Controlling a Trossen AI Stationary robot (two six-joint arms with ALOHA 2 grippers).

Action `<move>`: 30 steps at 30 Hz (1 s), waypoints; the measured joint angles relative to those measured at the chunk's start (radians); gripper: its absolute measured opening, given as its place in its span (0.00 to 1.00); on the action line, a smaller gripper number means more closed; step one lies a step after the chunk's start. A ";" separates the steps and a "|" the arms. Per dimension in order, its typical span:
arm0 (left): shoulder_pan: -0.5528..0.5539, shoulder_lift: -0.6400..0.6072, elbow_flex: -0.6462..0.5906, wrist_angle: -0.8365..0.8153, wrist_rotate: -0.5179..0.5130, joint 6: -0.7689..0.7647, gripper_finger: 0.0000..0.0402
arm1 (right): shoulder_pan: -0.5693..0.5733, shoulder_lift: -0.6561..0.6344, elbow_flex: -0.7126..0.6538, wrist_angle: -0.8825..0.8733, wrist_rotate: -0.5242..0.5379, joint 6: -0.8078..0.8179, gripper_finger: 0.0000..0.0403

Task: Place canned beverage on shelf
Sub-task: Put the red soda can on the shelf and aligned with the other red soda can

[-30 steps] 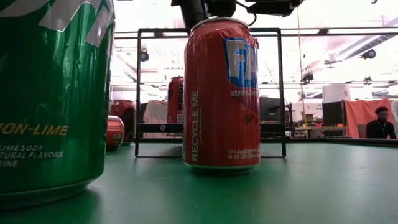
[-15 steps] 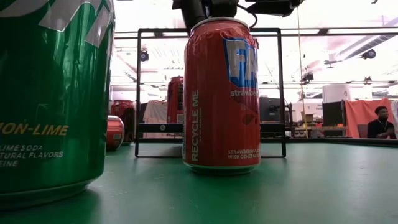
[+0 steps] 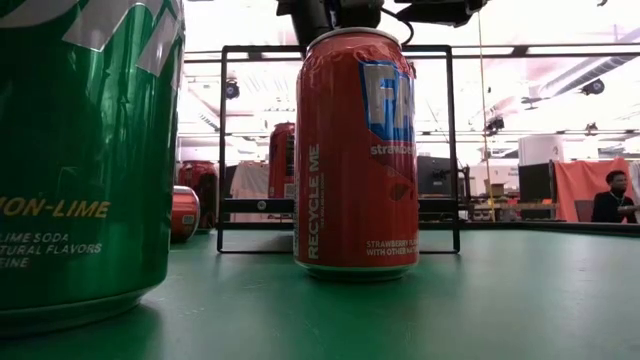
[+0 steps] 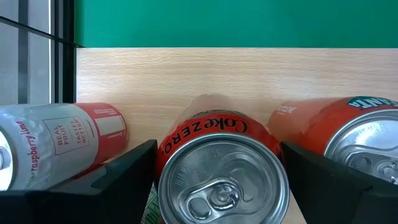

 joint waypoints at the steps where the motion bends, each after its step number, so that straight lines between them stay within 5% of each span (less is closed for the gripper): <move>1: 0.000 0.000 0.000 0.000 0.000 0.000 0.78 | 0.000 0.000 0.000 0.000 0.000 0.000 0.93; 30: 0.002 0.000 0.000 0.011 0.000 0.008 0.79 | 0.000 0.000 0.000 -0.001 0.000 0.000 0.93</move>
